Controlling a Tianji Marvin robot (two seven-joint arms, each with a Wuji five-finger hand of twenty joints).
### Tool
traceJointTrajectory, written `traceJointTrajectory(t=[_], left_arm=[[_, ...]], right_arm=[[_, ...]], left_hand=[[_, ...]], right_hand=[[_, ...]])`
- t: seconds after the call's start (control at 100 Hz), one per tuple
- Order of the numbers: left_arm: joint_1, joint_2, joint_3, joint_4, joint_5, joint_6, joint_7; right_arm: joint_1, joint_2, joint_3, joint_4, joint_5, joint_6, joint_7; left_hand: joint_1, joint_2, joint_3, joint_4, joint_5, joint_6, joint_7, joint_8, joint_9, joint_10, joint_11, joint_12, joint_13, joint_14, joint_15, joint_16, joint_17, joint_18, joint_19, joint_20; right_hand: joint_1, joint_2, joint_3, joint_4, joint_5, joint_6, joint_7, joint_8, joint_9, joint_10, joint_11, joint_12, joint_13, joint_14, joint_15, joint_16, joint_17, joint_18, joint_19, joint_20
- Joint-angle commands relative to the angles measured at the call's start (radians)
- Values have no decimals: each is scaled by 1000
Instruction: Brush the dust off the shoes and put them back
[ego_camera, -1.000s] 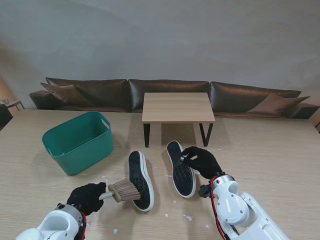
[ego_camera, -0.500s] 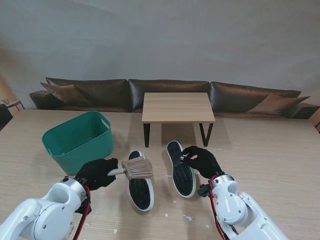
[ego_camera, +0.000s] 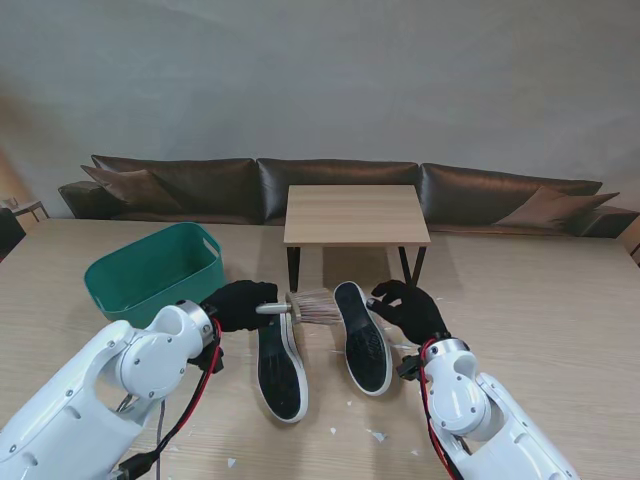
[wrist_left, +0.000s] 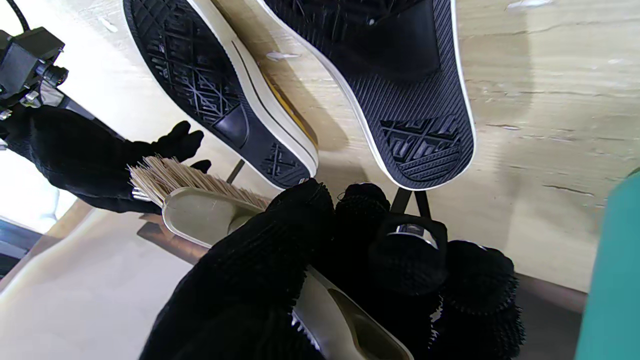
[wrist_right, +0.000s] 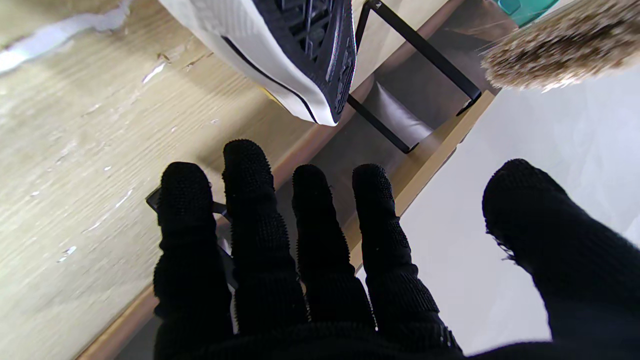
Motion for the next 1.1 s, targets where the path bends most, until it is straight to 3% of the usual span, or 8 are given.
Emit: traceJointTrajectory(t=[0.0,0.46,0.86,1.09], left_arm=[[-33,-15,11,25,-3,-10,-11],[-265,-47,219,252,-102,-35,51],[-363,-61,363,327,-56,14,75],[-404,-66,421,366,-30,41,82]], right_arm=[[5,-7,-3,3,-2,5,7],[46,-23,-6,42,-3,35,-44],[55,-27,-3,51,5,44,-56],[27,-18,27,6,0,52,-34]], left_hand=[[90,47,67,43,31,-57,60,24,23,52,6,-6,26,102,20,-8,-25,-45,-30,-27],[88,40,75,45,37,-54,60,22,32,50,9,-12,41,99,20,-11,-9,-38,-20,-26],[79,37,82,50,41,-61,64,24,44,30,18,-45,65,70,23,-20,19,-53,3,-35],[76,34,85,53,45,-62,66,24,48,26,24,-60,77,60,24,-23,32,-58,13,-41]], right_hand=[[-2,19,8,22,-14,4,13,-7,33,16,18,-5,31,4,-2,0,-196,20,35,-12],[0,16,13,23,-8,9,15,-7,40,18,21,-4,35,6,0,1,-194,21,36,-12],[0,17,16,21,-6,12,15,-8,43,21,22,-4,37,7,1,1,-193,24,36,-13],[-1,17,16,22,-4,13,15,-9,43,22,21,-4,37,8,0,1,-194,24,36,-13]])
